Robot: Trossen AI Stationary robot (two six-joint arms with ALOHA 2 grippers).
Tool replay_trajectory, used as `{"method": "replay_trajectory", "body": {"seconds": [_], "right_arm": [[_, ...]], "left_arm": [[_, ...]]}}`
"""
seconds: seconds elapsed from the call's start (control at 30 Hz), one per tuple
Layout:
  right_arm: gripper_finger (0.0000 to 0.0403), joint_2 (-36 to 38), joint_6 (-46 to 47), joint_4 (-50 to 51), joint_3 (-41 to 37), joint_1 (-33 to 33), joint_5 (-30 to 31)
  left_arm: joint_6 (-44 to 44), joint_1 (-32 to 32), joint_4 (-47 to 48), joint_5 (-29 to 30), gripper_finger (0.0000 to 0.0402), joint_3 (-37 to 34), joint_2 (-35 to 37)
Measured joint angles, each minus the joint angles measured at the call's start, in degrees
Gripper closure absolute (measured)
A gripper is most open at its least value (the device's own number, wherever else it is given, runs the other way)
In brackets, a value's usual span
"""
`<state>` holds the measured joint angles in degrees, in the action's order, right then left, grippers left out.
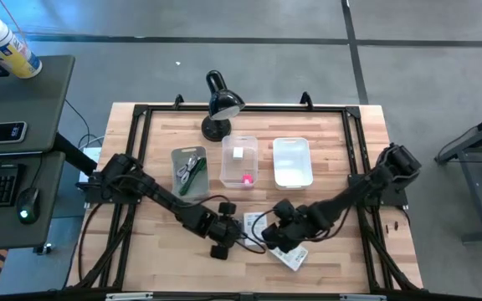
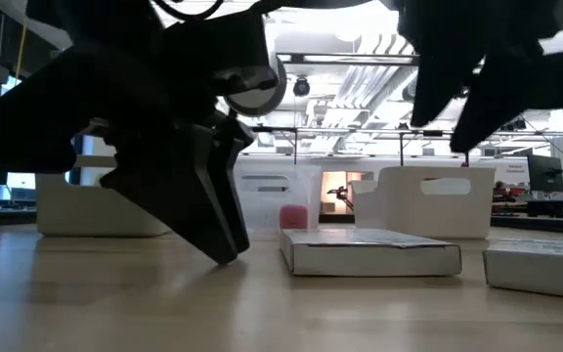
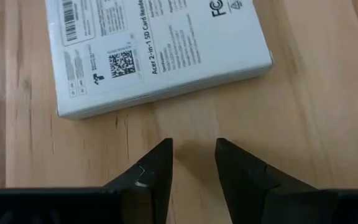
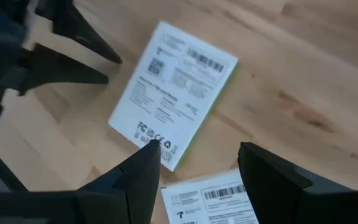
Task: Pick and place items into bin
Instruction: Put the left white box into the white bin
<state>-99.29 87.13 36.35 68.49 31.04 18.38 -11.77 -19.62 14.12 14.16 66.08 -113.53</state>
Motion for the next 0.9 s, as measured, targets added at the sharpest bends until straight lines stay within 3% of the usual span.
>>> {"method": "replay_trajectory", "body": {"seconds": [0.17, 0.53, 0.8, 0.9], "right_arm": [[0.0199, -2.7, 2.7, -0.4, 0.0, -0.8, -3.5], [0.0199, -3.2, 5.4, -1.2, -0.4, -2.4, -4.2], [0.0199, -1.8, 9.5, -21.2, -11.5, -0.9, -4.6], [0.0199, -0.7, 8.8, -24.0, -13.1, -1.4, -3.6]], "left_arm": [[-2.1, 0.1, -1.9, 0.2, 0.0289, -0.9, 0.1], [-2.3, 0.1, -1.9, 1.0, 0.0289, -1.0, 0.0], [-3.5, 0.0, -1.1, 1.8, 0.0288, -0.9, 0.0], [-3.5, -0.1, -1.1, 2.0, 0.0288, -0.9, -0.1]]}}
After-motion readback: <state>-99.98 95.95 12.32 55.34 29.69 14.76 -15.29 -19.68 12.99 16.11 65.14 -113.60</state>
